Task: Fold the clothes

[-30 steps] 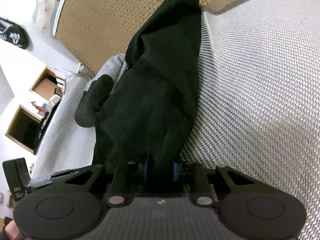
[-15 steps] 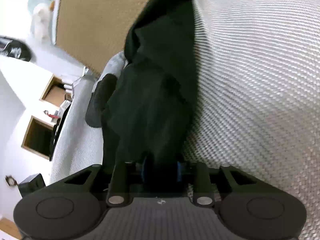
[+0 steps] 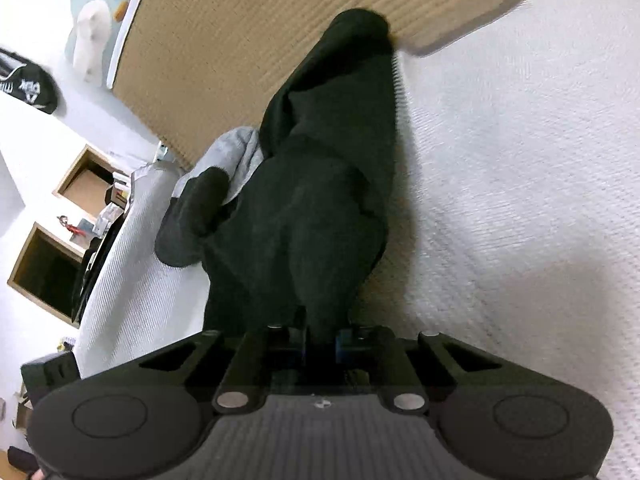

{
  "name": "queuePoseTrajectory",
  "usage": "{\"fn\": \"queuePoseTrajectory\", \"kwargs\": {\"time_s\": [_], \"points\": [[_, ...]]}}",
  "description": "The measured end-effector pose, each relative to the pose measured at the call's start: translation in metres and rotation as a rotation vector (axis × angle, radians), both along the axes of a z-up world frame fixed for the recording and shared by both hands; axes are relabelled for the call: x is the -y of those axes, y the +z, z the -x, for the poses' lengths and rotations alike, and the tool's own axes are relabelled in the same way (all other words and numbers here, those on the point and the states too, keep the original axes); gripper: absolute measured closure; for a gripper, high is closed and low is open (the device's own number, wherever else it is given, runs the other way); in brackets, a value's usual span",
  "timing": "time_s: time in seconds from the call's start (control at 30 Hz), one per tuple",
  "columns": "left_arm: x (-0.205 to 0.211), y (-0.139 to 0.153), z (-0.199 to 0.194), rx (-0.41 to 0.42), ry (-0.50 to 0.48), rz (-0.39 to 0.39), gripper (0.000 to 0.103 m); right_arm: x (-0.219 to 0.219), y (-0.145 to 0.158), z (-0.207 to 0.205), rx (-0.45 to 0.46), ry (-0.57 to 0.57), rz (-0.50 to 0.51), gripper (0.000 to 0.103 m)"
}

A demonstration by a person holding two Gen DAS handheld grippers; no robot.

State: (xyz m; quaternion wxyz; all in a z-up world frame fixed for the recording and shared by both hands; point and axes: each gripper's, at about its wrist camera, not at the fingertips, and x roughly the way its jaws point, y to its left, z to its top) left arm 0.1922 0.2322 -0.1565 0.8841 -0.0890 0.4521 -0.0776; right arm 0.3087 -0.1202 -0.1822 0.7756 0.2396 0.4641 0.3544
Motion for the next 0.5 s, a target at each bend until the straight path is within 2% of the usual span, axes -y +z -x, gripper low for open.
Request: {"fn": "queuePoseTrajectory", "kwargs": {"time_s": [0.3,0.37,0.43,0.5], "points": [[0.049,-0.004,0.004,0.014,-0.066,0.02,0.091,0.042,0.015,-0.005,-0.026,-0.054,0.046,0.09],[0.049,-0.004,0.007,0.014,-0.066,-0.002,0.086,0.041,0.016,-0.005,-0.008,-0.014,0.121,0.082],[0.046,-0.003,0.009,0.014,-0.059,-0.01,0.077,0.039,0.02,-0.005,0.021,0.023,0.198,0.059],[0.035,0.005,0.015,0.034,-0.025,0.002,0.072,0.036,0.03,-0.006,0.073,0.05,0.256,0.058]]}}
